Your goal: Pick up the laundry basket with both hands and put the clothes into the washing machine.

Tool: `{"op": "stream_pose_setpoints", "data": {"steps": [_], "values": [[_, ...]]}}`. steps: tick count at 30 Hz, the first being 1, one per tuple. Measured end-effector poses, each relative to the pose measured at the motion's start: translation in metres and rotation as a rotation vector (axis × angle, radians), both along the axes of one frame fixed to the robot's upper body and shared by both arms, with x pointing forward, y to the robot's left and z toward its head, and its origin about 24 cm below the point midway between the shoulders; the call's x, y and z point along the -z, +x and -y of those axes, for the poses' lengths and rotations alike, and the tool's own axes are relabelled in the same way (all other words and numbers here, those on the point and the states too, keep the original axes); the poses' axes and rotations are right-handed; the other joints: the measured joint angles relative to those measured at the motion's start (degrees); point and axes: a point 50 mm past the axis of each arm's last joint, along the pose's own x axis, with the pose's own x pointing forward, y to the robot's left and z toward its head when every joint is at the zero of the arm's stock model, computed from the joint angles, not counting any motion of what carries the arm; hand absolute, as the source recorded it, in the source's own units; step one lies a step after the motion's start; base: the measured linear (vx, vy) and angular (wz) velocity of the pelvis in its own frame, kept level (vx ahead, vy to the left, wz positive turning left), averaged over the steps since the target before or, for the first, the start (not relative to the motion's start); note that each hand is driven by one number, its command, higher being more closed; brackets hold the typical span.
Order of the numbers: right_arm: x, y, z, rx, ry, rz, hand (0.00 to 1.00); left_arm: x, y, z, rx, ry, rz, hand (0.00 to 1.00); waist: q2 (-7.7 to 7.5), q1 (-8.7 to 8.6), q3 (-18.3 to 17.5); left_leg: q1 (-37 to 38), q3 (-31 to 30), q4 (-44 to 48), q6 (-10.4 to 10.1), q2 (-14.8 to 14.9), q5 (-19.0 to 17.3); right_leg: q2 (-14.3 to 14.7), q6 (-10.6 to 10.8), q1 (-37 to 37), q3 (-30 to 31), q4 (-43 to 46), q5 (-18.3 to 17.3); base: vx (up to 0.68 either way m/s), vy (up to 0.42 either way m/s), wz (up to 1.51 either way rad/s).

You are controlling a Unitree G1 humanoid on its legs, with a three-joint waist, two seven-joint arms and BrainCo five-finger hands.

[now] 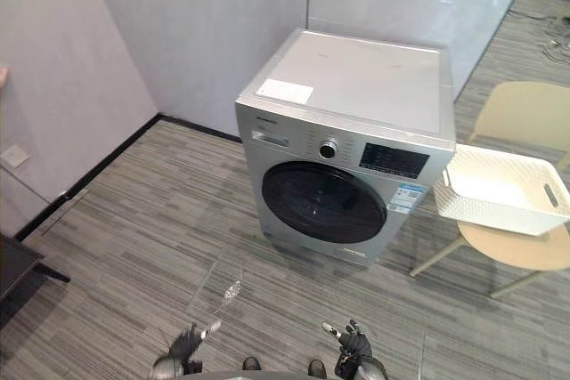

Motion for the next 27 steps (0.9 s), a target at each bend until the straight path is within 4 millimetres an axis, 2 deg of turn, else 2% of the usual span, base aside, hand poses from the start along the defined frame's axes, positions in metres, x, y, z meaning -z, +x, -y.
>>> {"op": "stream_pose_setpoints", "data": {"steps": [3, 7, 8, 9, 10, 12, 13, 15, 16, 17, 18, 19, 20, 21, 22, 23, 24, 25, 27], "values": [[0.002, -0.002, 0.002, 0.026, 0.011, -0.03, 0.0, 0.004, -0.019, -0.006, -0.146, -0.046, -0.041, 0.0, -0.25, 0.14, 0.1, 0.6, -1.4, 0.0, 0.0, -0.4, 0.0, -0.4, -0.2, 0.2, -1.4, 2.2, -1.8, 0.0, 0.015, 0.28], [0.004, -0.004, 0.002, 0.017, 0.024, -0.048, 0.0, 0.004, -0.022, -0.008, -0.2, -0.066, -0.029, 0.0, -0.67, 0.15, 0.9, 1.7, -2.7, 1.4, 0.5, -0.9, -1.0, -1.0, -0.4, 1.4, -2.6, 5.2, -4.0, 0.0, 0.011, 0.19], [0.004, -0.002, 0.001, -0.007, 0.019, -0.049, 0.0, 0.002, -0.018, -0.011, -0.216, -0.065, -0.006, 0.0, -1.31, 0.15, 1.9, 0.3, -3.2, 6.2, 0.0, -0.7, -3.2, -1.3, -0.2, 1.7, -2.7, 6.9, -5.2, -0.01, -0.006, 0.31], [0.003, 0.001, 0.002, -0.048, 0.001, -0.044, 0.0, -0.001, -0.011, -0.013, -0.251, -0.068, 0.031, 0.0, -1.41, 0.25, 3.4, -2.5, -3.9, 15.5, -0.7, 0.7, -7.9, -1.1, -0.9, 2.2, -2.5, 9.4, -6.8, -0.05, -0.013, 0.21], [0.002, 0.002, 0.004, -0.095, -0.018, -0.04, 0.0, -0.001, -0.009, -0.013, -0.287, -0.079, 0.05, 0.0, -0.87, 1.64, 4.1, -5.9, -4.2, 24.3, -1.3, 2.6, -11.7, -0.3, -1.2, 1.2, -2.5, 12.9, -8.7, -0.06, -0.008, 0.08], [0.002, 0.006, 0.005, -0.146, -0.036, -0.04, 0.0, -0.003, -0.006, -0.014, -0.321, -0.089, 0.071, 0.0, -0.71, 2.56, 4.6, -10.1, -5.5, 33.3, -2.5, 3.2, -13.0, -0.3, -1.7, -0.2, -2.9, 16.8, -11.0, -0.06, 0.046, 0.14], [0.002, 0.005, 0.006, -0.159, -0.042, -0.044, 0.0, -0.004, -0.004, -0.015, -0.329, -0.09, 0.084, 0.0, -1.16, 2.94, 4.7, -11.7, -7.2, 36.2, -3.1, 3.2, -12.7, -1.0, -2.1, -0.4, -2.9, 17.5, -11.3, -0.06, 0.104, 0.23], [0.0, 0.009, 0.006, -0.158, -0.047, -0.027, 0.0, -0.005, -0.002, -0.014, -0.338, -0.094, 0.099, 0.0, -0.2, 3.24, 5.0, -14.0, -6.9, 39.9, -1.3, 4.9, -14.3, -1.5, -1.5, -0.8, -3.3, 17.3, -11.6, -0.04, 0.128, 0.04], [-0.004, 0.016, 0.006, -0.156, -0.051, 0.009, 0.0, -0.004, -0.003, -0.007, -0.342, -0.11, 0.094, 0.0, 1.47, 3.19, 5.2, -13.4, -7.0, 37.0, -1.4, 6.8, -15.0, -0.9, -0.9, -1.0, -3.3, 17.3, -11.9, -0.02, 0.192, -0.13], [-0.007, 0.02, 0.006, -0.151, -0.058, 0.031, 0.0, -0.002, -0.009, -0.001, -0.351, -0.124, 0.078, 0.0, 3.56, 3.34, 4.8, -13.8, -6.0, 33.5, -0.7, 6.9, -16.5, -0.1, 0.2, -0.8, -1.8, 16.6, -11.3, 0.05, 0.185, -0.23], [-0.008, 0.023, 0.002, -0.154, -0.052, 0.043, 0.0, -0.002, -0.011, -0.002, -0.353, -0.12, 0.077, 0.0, 3.54, 3.72, 4.2, -13.7, -4.6, 31.7, -0.8, 6.6, -16.4, -0.2, 0.7, -3.0, -1.1, 19.6, -11.7, 0.11, 0.173, -0.08], [-0.011, 0.031, -0.008, -0.159, -0.032, 0.078, 0.0, -0.002, -0.01, -0.003, -0.355, -0.111, 0.085, 0.0, 2.13, 3.37, 3.8, -13.6, -2.3, 28.5, -1.4, 5.6, -15.9, -0.7, 2.0, -4.8, -0.5, 27.2, -14.8, 0.17, 0.116, 0.28], [-0.012, 0.033, -0.015, -0.15, -0.015, 0.092, 0.0, -0.003, -0.011, -0.007, -0.37, -0.097, 0.091, 0.0, 0.86, 3.14, 3.6, -13.2, -1.0, 26.6, -1.6, 3.7, -15.7, -1.9, 1.6, -2.4, -0.4, 27.0, -16.0, 0.23, 0.101, 0.49], [-0.012, 0.033, -0.017, -0.146, -0.01, 0.093, 0.0, -0.003, -0.011, -0.009, -0.375, -0.088, 0.093, 0.0, 0.12, 3.18, 3.4, -13.1, -0.6, 26.2, -1.5, 2.5, -15.7, -2.6, 1.6, -0.7, -0.3, 25.6, -15.8, 0.24, 0.058, 0.36], [-0.013, 0.037, -0.017, -0.148, -0.013, 0.1, 0.0, -0.003, -0.012, -0.009, -0.388, -0.085, 0.094, 0.0, -0.29, 4.57, 3.0, -13.1, 0.0, 25.9, 0.7, 0.5, -15.7, -4.3, 2.3, 2.0, 0.4, 21.8, -17.3, 0.23, 0.077, -0.05], [-0.015, 0.043, -0.018, -0.159, -0.015, 0.114, 0.0, -0.003, -0.014, -0.008, -0.402, -0.09, 0.092, 0.0, -0.45, 5.29, 2.7, -12.4, 0.8, 25.0, 1.6, -0.9, -15.8, -5.5, 3.2, 2.9, 2.2, 20.4, -17.9, 0.16, 0.094, -0.19], [-0.016, 0.045, -0.019, -0.166, -0.014, 0.119, 0.0, -0.003, -0.014, -0.007, -0.401, -0.091, 0.092, 0.0, -0.69, 5.45, 2.5, -11.6, 1.1, 23.7, 1.8, -1.8, -15.8, -6.1, 3.3, 3.0, 2.7, 20.6, -17.9, 0.15, 0.122, -0.17], [-0.016, 0.044, -0.019, -0.17, -0.016, 0.119, 0.0, -0.003, -0.013, -0.007, -0.377, -0.088, 0.088, 0.0, -1.08, 5.78, 1.8, -9.4, 1.0, 20.3, 1.9, -3.8, -15.7, -7.1, 3.3, 2.0, 3.6, 24.3, -17.8, 0.13, 0.097, 0.04], [-0.014, 0.037, -0.018, -0.167, -0.012, 0.111, 0.0, -0.003, -0.011, -0.006, -0.308, -0.08, 0.084, 0.0, -1.93, 4.97, 0.2, -6.6, -1.1, 17.1, 2.9, -6.2, -14.0, -7.4, 4.9, -2.3, 3.7, 36.6, -16.7, 0.23, 0.094, 0.52]]}}
